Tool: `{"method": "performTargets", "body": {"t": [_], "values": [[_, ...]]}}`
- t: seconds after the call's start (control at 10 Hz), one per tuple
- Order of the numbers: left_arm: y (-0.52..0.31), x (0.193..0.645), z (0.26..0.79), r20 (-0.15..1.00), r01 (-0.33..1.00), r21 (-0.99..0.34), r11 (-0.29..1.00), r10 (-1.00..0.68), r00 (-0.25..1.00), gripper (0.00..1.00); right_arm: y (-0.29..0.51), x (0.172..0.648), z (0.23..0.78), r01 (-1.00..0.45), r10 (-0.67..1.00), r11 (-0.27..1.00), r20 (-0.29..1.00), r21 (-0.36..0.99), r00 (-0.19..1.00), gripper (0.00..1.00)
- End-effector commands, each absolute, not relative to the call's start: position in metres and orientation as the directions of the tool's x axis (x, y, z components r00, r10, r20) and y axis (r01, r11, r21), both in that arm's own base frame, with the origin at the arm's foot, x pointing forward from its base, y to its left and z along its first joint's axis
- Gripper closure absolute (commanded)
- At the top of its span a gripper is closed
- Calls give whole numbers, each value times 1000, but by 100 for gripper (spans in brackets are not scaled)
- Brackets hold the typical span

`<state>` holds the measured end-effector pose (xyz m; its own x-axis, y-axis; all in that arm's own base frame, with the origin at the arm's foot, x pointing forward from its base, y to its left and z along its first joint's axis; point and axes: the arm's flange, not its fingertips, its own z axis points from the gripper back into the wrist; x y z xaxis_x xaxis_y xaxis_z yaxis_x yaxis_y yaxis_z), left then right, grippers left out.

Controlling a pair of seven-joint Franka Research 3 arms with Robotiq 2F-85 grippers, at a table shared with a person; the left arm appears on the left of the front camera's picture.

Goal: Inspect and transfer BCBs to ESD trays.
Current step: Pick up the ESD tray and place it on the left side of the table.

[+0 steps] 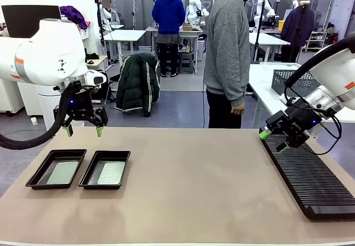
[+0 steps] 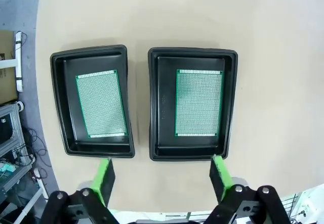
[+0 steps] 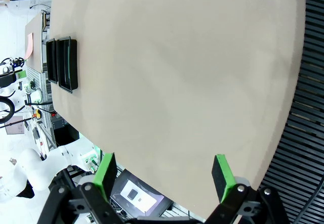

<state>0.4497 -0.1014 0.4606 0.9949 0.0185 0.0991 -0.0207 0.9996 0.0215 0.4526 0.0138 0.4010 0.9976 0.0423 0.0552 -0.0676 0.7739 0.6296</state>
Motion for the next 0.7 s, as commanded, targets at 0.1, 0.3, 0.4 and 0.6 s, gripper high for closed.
{"method": "performTargets", "body": {"t": [0.1, 0.3, 0.4, 0.6], "values": [[-100, 448, 458, 100, -20, 24, 1000, 17, 995, 0, 15, 452, 402, -53, 30, 783, 48, 620, 998, 0], [-100, 448, 458, 100, -20, 24, 1000, 17, 995, 0, 15, 452, 402, -53, 30, 783, 48, 620, 998, 0], [-100, 448, 458, 100, -20, 24, 1000, 17, 995, 0, 15, 452, 402, -53, 30, 783, 48, 620, 998, 0], [-100, 448, 458, 100, -20, 24, 1000, 17, 995, 0, 15, 452, 402, -53, 30, 783, 48, 620, 998, 0]]}}
